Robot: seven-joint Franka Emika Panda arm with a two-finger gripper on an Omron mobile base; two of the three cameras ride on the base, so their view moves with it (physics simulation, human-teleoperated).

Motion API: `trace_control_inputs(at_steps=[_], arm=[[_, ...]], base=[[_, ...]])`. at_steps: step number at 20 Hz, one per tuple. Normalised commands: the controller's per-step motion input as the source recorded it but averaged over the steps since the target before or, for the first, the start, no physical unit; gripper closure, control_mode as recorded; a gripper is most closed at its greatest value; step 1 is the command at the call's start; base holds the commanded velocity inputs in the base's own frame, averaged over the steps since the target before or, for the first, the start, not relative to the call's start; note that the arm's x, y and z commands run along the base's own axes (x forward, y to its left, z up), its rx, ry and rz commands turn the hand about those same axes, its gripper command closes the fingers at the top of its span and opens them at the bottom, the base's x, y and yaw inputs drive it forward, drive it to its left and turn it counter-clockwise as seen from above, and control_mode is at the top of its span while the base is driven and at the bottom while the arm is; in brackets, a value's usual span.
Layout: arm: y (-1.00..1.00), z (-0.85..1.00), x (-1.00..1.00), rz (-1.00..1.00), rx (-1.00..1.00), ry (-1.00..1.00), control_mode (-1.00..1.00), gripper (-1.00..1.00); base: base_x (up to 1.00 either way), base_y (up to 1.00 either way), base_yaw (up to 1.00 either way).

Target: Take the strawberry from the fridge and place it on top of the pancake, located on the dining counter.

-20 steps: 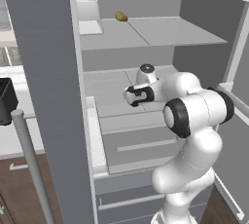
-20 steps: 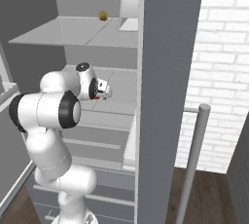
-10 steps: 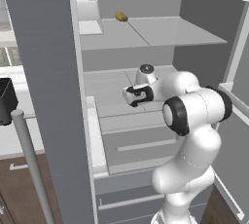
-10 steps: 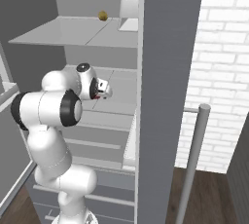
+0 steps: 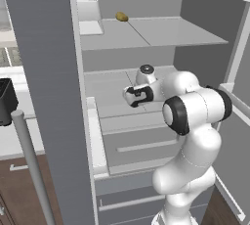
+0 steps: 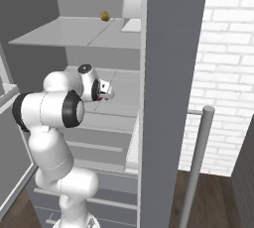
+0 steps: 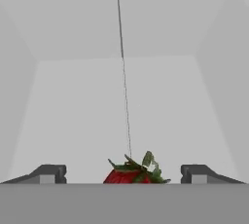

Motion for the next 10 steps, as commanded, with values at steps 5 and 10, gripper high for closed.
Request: trace_control_inputs(at_steps=[5, 10], arm=[[0.00, -0.16, -0.02, 0.00, 0.00, -0.01, -1.00, 1.00], [0.00, 0.00, -0.68, 0.00, 0.00, -0.11, -1.00, 1.00]], base=[[0.00, 0.00, 0.00], [0.00, 0.00, 0.00]])
